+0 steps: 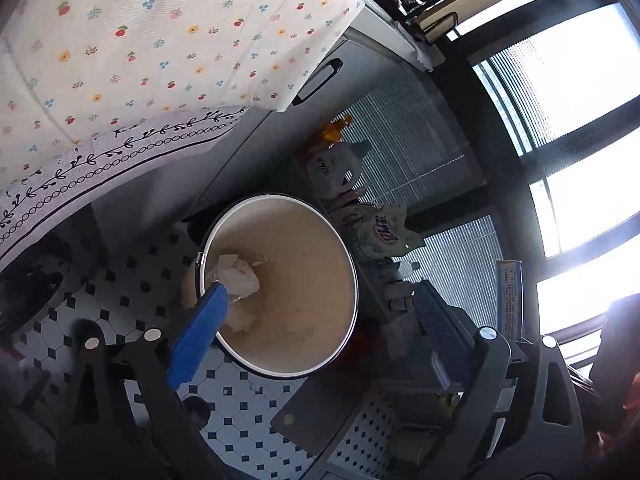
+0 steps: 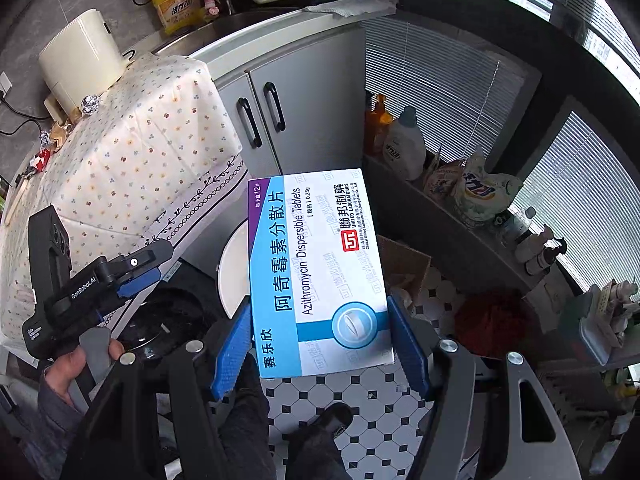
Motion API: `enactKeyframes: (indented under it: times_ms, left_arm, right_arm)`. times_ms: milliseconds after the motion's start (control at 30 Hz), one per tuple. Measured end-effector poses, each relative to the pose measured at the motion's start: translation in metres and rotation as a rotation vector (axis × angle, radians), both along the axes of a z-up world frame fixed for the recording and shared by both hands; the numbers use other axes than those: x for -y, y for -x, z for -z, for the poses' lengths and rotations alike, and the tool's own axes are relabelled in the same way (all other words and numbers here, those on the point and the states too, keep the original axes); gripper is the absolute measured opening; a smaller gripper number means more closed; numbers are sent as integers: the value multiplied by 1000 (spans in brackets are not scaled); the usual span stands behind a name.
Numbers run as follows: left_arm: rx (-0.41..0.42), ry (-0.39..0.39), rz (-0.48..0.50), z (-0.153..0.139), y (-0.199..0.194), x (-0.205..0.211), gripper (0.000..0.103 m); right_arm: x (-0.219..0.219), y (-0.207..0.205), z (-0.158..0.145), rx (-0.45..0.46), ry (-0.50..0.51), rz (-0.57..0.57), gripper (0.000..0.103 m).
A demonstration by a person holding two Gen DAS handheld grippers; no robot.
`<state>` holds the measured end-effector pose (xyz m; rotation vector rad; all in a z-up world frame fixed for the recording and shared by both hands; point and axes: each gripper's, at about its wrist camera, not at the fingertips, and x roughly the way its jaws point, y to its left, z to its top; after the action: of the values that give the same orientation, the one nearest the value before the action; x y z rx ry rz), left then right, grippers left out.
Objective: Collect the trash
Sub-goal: 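Carry the tissue and medicine box to the bin and release both, then move both grippers back to the counter toward the foil and paper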
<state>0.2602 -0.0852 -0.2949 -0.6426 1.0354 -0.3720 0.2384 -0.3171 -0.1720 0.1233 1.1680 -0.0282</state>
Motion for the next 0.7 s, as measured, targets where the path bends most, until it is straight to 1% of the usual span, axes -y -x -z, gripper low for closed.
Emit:
enactKeyframes:
  times_ms: [200,333,367,400,433,467,600,700]
  left_arm:
    - [12,-77,11,-19,5,-18,93]
    - [36,-112,-14,-40,7,-36,94]
    - [44,-122,-22,-46,8,-42,94]
    - [52,-131,-29,-52,9,-47,95]
    - [62,-138,-35,-58,11,-53,95]
    - [70,-146,-41,-63,12,-59,96]
    - [104,-189,-60,-85,17,-78,96]
    - [126,-216,-85,-102,20,-90,96]
  right_arm:
    - [-19,-13,4,-2,-29,-11,65]
    - [-31,-23,1,12,-47,-17,65]
    - [-33,-26,-1,18,-45,-20,67]
    - [-35,-30,-3,22,-42,-15,70]
    - [-35,-33,-5,31,-39,-4,79]
    - [-34,-35,-9,42,-41,10,82]
    - [-34,-43,-19,58,-72,31,84]
    - [-42,-45,-28,72,-98,19,86]
